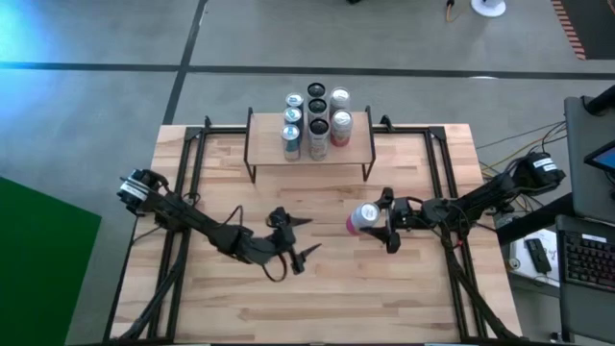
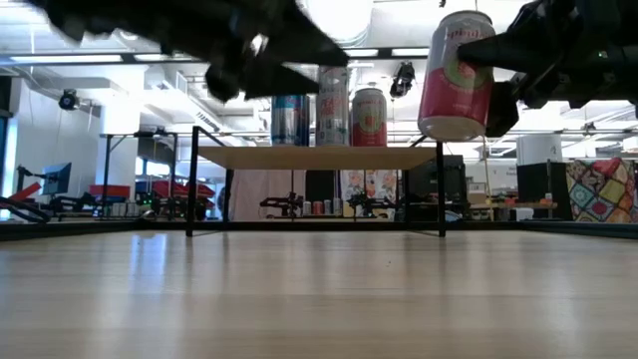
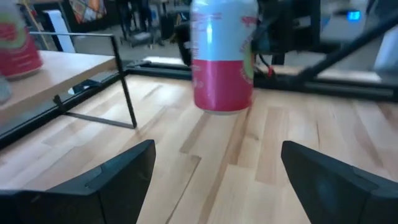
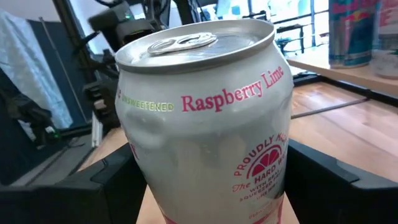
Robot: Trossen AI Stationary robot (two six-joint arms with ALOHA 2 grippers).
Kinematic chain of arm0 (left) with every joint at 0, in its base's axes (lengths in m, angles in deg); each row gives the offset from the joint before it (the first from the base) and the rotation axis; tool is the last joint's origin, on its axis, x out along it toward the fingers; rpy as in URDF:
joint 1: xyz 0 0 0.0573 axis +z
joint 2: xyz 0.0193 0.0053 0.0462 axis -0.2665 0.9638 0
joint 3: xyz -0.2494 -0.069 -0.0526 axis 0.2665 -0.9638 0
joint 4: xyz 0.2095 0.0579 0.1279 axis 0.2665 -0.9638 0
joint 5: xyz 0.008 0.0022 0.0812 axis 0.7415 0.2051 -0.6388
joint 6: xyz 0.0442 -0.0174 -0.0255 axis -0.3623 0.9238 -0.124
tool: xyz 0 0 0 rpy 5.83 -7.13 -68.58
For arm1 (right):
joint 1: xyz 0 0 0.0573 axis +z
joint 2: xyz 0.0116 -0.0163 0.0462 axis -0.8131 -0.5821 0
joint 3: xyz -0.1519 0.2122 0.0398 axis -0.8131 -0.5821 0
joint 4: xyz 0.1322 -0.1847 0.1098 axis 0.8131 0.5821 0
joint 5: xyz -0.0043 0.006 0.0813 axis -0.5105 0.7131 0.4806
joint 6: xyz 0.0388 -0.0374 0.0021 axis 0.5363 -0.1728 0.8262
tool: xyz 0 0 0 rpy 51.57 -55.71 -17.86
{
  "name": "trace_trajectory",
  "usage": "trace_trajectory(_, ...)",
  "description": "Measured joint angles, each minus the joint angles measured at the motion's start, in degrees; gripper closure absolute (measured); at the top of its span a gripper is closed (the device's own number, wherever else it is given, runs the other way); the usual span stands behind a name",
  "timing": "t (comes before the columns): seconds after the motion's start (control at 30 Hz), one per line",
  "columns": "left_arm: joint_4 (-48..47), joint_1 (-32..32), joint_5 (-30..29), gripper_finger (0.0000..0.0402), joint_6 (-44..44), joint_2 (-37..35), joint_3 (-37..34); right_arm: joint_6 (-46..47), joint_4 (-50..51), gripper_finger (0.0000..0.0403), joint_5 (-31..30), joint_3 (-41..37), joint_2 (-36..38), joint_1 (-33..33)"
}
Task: Place canned beverage on shelf
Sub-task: Align the pink-white soda can with the other pink-white soda can on the shelf
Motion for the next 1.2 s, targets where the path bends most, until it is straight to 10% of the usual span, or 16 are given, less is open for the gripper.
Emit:
trace_trajectory(0.37,19.9,1.4,-8.1,0.0068,-4.0,-3.0,-12.2,-5.9,7.2,0.0103,-1.6,7.7,-1.5,-0.9)
trace_trajectory(1.2,24.7,10.3,3.6,0.0068,-9.2,-11.3,-20.8,-7.7,14.5,0.0099,9.0,15.8,-1.9,-12.9)
